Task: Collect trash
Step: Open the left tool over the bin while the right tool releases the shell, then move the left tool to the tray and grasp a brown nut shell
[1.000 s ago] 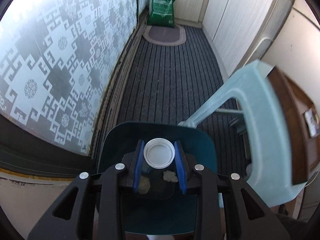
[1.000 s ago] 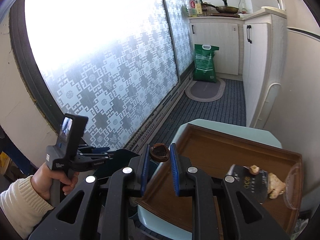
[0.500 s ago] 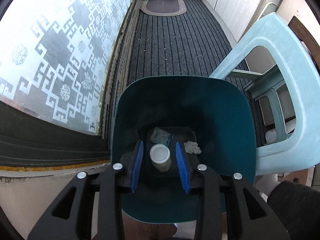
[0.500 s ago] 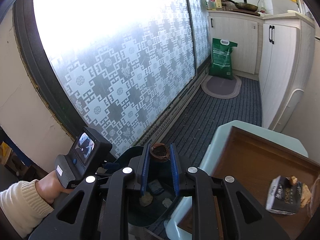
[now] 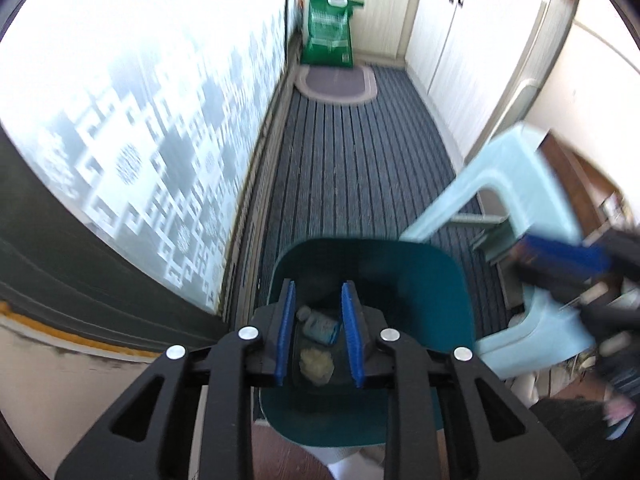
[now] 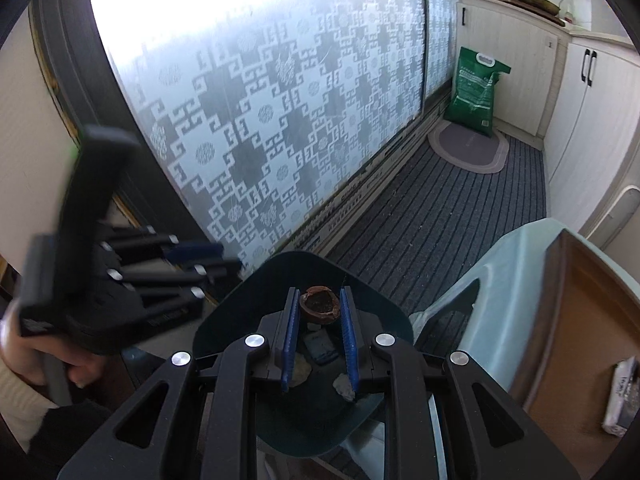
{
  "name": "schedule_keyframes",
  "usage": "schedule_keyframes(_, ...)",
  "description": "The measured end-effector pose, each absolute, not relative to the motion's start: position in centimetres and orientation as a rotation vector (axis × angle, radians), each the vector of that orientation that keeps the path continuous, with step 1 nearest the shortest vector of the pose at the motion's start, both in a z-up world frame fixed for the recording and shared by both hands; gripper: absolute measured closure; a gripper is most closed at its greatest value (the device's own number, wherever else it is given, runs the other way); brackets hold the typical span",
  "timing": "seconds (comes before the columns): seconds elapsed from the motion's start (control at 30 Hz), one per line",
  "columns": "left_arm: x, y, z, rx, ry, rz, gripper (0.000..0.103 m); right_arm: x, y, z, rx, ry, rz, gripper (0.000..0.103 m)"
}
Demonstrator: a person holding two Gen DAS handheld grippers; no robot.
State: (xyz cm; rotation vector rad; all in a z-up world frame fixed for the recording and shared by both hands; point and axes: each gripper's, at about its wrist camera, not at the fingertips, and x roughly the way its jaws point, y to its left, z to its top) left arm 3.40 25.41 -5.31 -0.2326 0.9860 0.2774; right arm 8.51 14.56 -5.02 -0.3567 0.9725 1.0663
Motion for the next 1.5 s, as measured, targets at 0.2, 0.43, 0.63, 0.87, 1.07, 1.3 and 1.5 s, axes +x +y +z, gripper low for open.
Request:
schedule_keyframes(0.2,1.5,25.8,-1.0,-0.277,0.821,0.292,0.078,8.0,16.2,-7.8,-0.395,1.034,1.066,0.083)
schedule_keyframes(0.43,0.2,25.7,2.2,-0.297,0.702,0.290,0.078,6.5,18.2,-11.7,-0.465,1.112,1.070,0.083)
schedule_keyframes(0.63,-0.7,25.4,3.8,-0.285,0.642,0.279,0.078,5.4,19.3,-14.9,-0.535,1.174,1.049,0.083)
schedule_keyframes(0.87,-1.8,25.1,5.8,-0.307,0.568,0.266,0.078,4.4,19.2,-15.1,-0.551,1.189,1.072,0.075)
schedule_keyframes(1.07,-1.7,24.1,7.3,-0.315,0.517,0.249,0.071,3.6,18.4,-12.0,-0.528,1.105,1.123,0.069)
schedule_keyframes(1.3,-0.9,22.9,8.5,-0.338,0.467,0.239,0.062,4.6,14.7,-5.6,-0.426,0.967,1.146,0.069)
schedule_keyframes(1.5,1.0,20.4,9.2,-0.318,0.465,0.205,0.061,6.8,10.2,-1.5,-0.338,0.889,1.104,0.069)
